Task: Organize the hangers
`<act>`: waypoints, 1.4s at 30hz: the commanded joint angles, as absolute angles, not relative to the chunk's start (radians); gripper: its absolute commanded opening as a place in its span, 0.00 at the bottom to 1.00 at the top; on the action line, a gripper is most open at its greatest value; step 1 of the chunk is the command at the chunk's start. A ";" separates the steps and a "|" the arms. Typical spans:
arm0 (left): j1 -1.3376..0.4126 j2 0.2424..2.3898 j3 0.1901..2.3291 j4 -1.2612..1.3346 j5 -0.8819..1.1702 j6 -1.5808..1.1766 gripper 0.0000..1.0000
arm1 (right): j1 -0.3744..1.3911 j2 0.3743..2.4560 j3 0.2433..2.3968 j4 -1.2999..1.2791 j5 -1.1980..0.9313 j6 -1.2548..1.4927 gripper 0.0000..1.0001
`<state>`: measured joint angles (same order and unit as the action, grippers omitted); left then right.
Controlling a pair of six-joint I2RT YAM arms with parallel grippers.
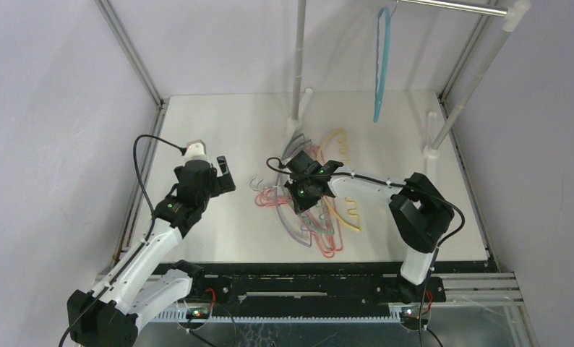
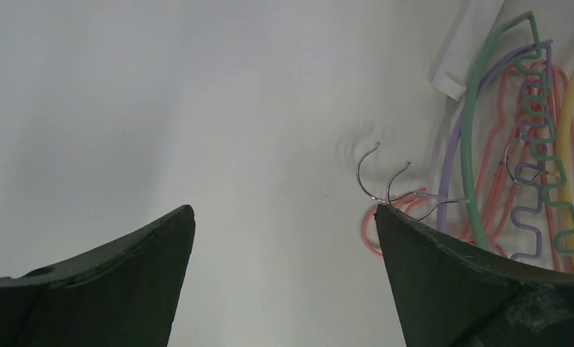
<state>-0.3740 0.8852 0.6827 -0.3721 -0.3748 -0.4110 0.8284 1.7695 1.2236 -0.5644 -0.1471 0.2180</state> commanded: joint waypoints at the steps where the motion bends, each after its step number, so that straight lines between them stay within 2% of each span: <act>1: -0.378 0.863 0.684 -0.365 -0.401 -0.415 0.99 | 0.836 1.793 1.235 -0.507 -0.092 0.198 0.00; 3: -0.378 0.862 0.684 -0.366 -0.406 -0.411 0.99 | 0.836 1.802 1.235 -0.506 -0.075 0.198 0.13; 6: -0.378 0.860 0.683 -0.368 -0.409 -0.408 0.99 | 0.836 1.818 1.235 -0.500 -0.058 0.199 0.26; 11: -0.379 0.861 0.680 -0.368 -0.412 -0.407 0.99 | 0.837 1.855 1.235 -0.507 -0.054 0.205 0.41; 13: -0.379 0.860 0.677 -0.368 -0.413 -0.405 0.99 | 0.838 1.869 1.235 -0.508 -0.053 0.206 0.42; 16: -0.379 0.859 0.674 -0.368 -0.418 -0.404 0.99 | 0.838 1.890 1.236 -0.504 -0.056 0.206 0.40; 20: -0.379 0.859 0.668 -0.369 -0.424 -0.403 0.99 | 0.839 1.902 1.238 -0.509 -0.061 0.209 0.31; 23: -0.379 0.856 0.663 -0.369 -0.432 -0.405 0.99 | 0.841 1.880 1.238 -0.520 -0.051 0.204 0.21; 26: -0.379 0.857 0.662 -0.366 -0.435 -0.407 0.99 | 0.838 1.825 1.241 -0.539 -0.061 0.197 0.00; 34: -0.379 0.871 0.688 -0.364 -0.443 -0.406 0.99 | 0.832 1.576 1.357 -0.666 -0.071 0.209 0.00; 42: -0.378 0.884 0.699 -0.363 -0.439 -0.412 0.99 | 0.677 1.430 1.607 -0.707 -0.289 0.326 0.00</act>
<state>-0.3740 0.8814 0.6682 -0.3843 -0.4210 -0.4103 0.7689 1.5162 1.4948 -0.7326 -0.1867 0.2386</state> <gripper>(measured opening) 0.994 0.019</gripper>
